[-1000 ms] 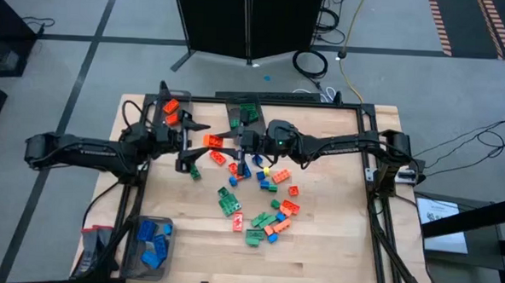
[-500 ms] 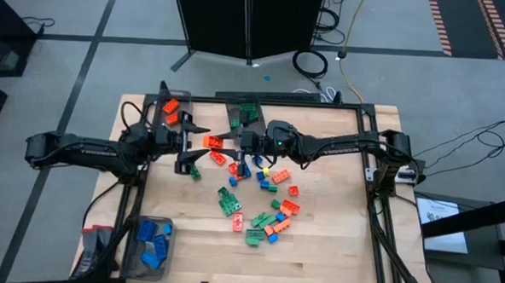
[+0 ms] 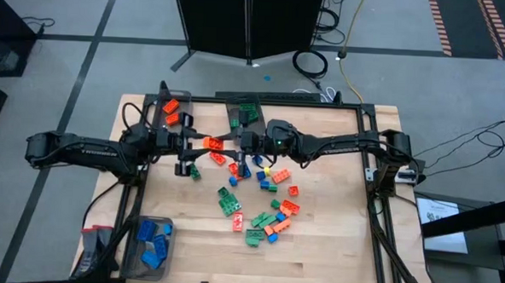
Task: Sort blocks
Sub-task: Put the orange game piece into the top left black transparent bin
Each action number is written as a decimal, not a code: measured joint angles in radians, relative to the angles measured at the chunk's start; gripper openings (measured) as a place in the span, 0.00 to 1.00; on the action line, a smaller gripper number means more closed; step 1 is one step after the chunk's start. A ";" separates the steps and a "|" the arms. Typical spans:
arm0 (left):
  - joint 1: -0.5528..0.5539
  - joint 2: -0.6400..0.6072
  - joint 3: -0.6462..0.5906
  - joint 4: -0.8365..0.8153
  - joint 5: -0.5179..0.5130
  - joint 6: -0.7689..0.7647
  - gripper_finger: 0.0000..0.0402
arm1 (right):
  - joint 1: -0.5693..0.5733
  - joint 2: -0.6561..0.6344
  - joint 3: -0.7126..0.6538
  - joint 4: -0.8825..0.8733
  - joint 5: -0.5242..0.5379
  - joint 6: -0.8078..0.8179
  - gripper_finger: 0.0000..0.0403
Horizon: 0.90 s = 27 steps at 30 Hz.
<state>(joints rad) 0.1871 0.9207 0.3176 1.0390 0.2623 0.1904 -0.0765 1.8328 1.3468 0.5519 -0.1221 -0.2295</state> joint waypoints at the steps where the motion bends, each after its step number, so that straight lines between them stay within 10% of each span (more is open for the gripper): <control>1: 0.000 0.000 0.000 0.000 0.000 0.000 0.30 | 0.000 0.000 0.000 0.000 0.000 0.001 0.28; 13: -0.001 -0.008 0.000 -0.081 -0.165 0.057 0.30 | -0.002 -0.008 0.001 -0.160 0.147 -0.025 0.57; 16: -0.002 -0.013 0.000 -0.200 -0.377 0.115 0.30 | -0.004 -0.008 0.001 -0.273 0.295 -0.042 0.58; 23: 0.032 -0.004 -0.001 -0.399 -1.224 0.080 0.30 | 0.000 -0.008 0.000 -0.428 0.378 -0.014 0.57; 27: 0.097 -0.004 0.000 -0.523 -1.403 -0.061 0.30 | 0.007 -0.009 0.000 -0.437 0.380 0.006 0.57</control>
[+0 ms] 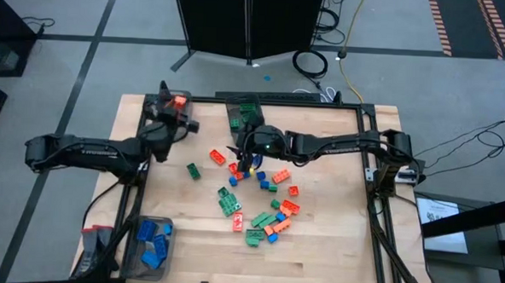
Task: Sort blocks
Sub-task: Put the orange game piece into the top left black transparent bin
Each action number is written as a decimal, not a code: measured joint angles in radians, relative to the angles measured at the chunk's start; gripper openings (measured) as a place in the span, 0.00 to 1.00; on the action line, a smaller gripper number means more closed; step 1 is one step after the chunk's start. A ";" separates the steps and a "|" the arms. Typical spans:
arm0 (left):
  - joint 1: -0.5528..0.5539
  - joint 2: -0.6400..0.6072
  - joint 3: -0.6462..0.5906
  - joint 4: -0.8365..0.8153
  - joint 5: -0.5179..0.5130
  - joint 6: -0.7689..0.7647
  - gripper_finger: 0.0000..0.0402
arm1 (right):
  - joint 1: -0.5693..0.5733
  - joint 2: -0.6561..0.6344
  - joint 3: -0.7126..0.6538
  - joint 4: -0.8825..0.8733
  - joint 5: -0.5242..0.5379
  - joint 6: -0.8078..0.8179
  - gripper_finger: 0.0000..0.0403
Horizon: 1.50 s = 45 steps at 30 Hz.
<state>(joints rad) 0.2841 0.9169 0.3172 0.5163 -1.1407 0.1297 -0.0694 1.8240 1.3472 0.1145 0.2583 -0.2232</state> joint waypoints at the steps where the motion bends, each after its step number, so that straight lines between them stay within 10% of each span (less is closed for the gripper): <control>1: 0.024 0.000 0.000 -0.054 -0.013 -0.045 0.30 | 0.004 0.000 0.000 -0.002 -0.001 0.001 0.57; 9: 0.195 0.000 0.000 -0.405 0.080 -0.462 0.30 | 0.038 0.000 0.000 -0.039 0.001 0.002 0.57; 23: 0.246 -0.001 0.000 -0.416 0.342 -0.381 0.72 | 0.068 -0.001 0.000 -0.082 -0.002 0.002 0.57; 29: 0.231 -0.002 0.000 -0.329 0.675 -0.322 0.76 | 0.077 0.016 0.000 -0.056 -0.001 0.118 0.58; 34: 0.181 -0.003 0.000 -0.263 0.752 -0.280 0.77 | 0.076 0.166 0.008 0.134 0.027 0.182 0.56; 45: 0.145 -0.032 0.000 -0.262 0.740 -0.225 0.77 | 0.062 0.492 0.491 -0.256 0.302 0.189 0.55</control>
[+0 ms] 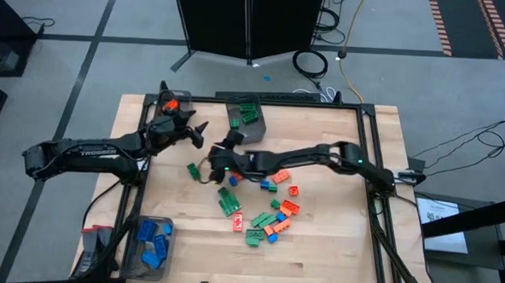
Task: Sort blocks
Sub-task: Put the orange game piece into the top left black transparent bin
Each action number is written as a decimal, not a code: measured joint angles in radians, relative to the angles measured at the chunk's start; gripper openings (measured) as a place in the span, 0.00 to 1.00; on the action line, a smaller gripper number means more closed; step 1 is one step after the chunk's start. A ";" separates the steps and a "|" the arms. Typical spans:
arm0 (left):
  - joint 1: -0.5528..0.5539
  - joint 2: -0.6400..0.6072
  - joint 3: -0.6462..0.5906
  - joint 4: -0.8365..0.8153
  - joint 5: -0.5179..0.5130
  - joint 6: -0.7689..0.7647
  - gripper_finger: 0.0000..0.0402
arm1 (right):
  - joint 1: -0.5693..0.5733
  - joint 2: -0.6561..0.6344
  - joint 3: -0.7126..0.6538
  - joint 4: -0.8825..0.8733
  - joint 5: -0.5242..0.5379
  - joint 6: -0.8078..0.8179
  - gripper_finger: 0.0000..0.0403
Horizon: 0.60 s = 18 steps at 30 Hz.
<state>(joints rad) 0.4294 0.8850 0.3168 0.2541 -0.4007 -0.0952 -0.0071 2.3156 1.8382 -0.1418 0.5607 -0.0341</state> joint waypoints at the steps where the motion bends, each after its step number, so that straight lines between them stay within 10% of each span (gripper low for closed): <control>1: 0.000 -0.002 0.000 -0.002 -0.005 0.000 0.77 | -0.004 0.023 0.051 -0.078 0.009 0.030 0.55; 18: 0.000 -0.016 0.000 -0.043 -0.102 0.007 0.77 | -0.080 0.187 0.232 -0.315 -0.281 0.257 0.54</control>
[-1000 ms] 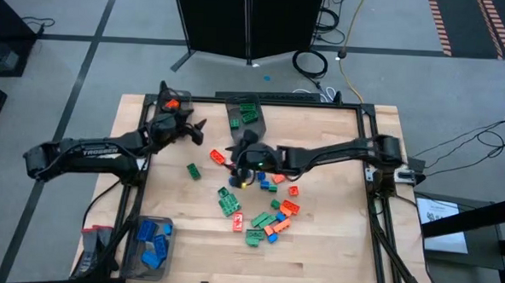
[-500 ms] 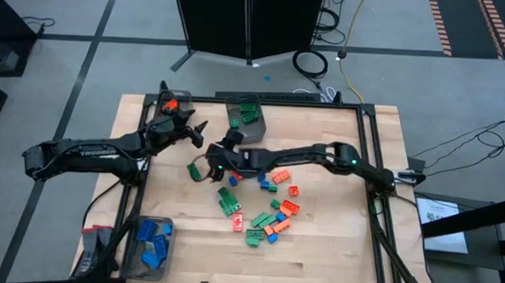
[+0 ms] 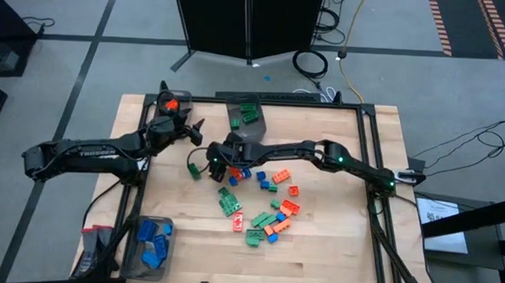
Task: Sort blocks
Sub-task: Put the orange game piece into the top left black transparent bin
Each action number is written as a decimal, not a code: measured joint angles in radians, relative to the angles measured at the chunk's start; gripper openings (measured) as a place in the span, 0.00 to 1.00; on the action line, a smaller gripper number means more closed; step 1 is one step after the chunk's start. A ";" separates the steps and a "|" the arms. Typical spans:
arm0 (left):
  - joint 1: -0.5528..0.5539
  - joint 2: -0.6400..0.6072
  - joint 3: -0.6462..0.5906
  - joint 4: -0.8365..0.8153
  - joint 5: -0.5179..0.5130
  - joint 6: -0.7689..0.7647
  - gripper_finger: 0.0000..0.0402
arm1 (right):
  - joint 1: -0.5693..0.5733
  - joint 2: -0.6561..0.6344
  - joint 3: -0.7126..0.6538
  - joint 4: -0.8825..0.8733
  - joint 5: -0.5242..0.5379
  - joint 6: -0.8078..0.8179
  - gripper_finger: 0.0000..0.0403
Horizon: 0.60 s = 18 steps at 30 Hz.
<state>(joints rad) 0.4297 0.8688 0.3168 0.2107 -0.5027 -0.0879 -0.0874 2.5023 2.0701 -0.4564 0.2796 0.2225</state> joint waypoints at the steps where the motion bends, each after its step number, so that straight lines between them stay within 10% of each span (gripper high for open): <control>1: 0.000 0.000 0.000 -0.002 -0.003 0.000 0.77 | -0.001 0.000 0.000 -0.005 0.000 0.003 0.54; 18: 0.001 0.000 0.000 -0.011 -0.011 0.000 0.77 | -0.006 0.001 0.000 -0.054 -0.037 0.021 0.27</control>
<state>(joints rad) 0.4305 0.8688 0.3168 0.1997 -0.5139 -0.0883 -0.0933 2.5034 2.0701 -0.5102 0.2426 0.2436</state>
